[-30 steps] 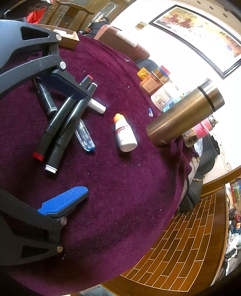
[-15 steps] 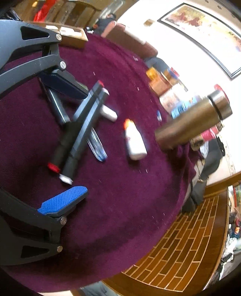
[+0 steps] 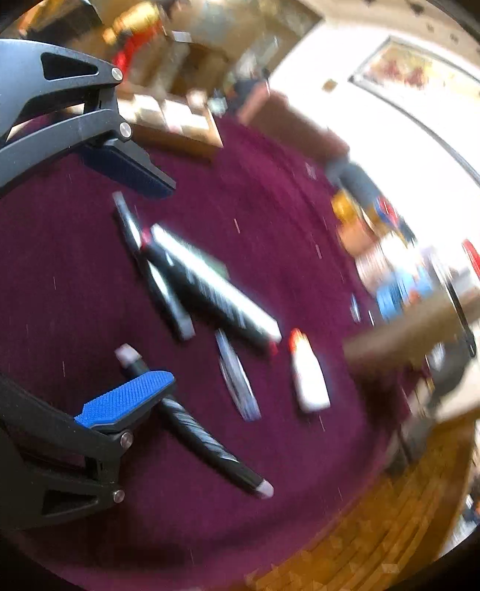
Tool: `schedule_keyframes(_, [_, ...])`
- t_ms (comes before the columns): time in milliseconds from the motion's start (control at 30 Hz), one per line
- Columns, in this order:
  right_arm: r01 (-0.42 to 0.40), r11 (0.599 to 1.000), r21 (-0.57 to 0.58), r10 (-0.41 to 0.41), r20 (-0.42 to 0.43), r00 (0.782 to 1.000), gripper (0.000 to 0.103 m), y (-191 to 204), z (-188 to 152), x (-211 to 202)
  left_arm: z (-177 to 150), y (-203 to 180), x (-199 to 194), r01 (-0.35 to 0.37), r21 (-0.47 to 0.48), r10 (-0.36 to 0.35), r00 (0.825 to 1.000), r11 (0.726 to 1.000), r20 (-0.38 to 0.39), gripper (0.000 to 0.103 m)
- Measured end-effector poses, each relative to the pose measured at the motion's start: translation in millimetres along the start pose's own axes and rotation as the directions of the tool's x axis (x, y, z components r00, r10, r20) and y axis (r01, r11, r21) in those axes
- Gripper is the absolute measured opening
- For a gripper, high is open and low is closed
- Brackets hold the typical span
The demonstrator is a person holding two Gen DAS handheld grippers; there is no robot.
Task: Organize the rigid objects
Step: 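Grasp a black marker with right gripper while left gripper holds the lipstick case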
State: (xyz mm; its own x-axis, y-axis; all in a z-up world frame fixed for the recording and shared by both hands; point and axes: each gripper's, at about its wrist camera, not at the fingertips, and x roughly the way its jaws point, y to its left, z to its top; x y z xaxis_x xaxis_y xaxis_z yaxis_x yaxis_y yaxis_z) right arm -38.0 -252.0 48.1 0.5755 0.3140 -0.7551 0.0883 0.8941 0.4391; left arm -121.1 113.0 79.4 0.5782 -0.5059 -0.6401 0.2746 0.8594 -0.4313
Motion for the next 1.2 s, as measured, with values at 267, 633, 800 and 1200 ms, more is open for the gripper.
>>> schedule_keyframes(267, [0.305,0.952,0.034,-0.306,0.033,0.952,0.067,-22.7,-3.9,-8.2,-4.9,0.1,-6.5,0.033,-0.003,-0.033,0.999,0.999,0.009,0.014])
schedule_keyframes(633, [0.393,0.917,0.074,-0.394,0.005,0.919,0.032,-33.0,-6.2,13.5,-5.0,-1.2,-4.4,0.062,-0.005,-0.062,0.998,0.998,-0.004,0.014])
schedule_keyframes(800, [0.331,0.939,0.088,-0.335,0.031,0.942,0.012,-37.9,-10.6,6.1,-1.3,7.5,-24.2,0.053,-0.008,-0.053,0.998,0.999,0.031,0.014])
schedule_keyframes(1200, [-0.048,0.998,0.043,0.047,0.016,0.999,0.012,33.5,-33.4,-38.1,5.9,79.5,-88.0,0.020,-0.170,-0.005,0.996,0.985,0.087,0.014])
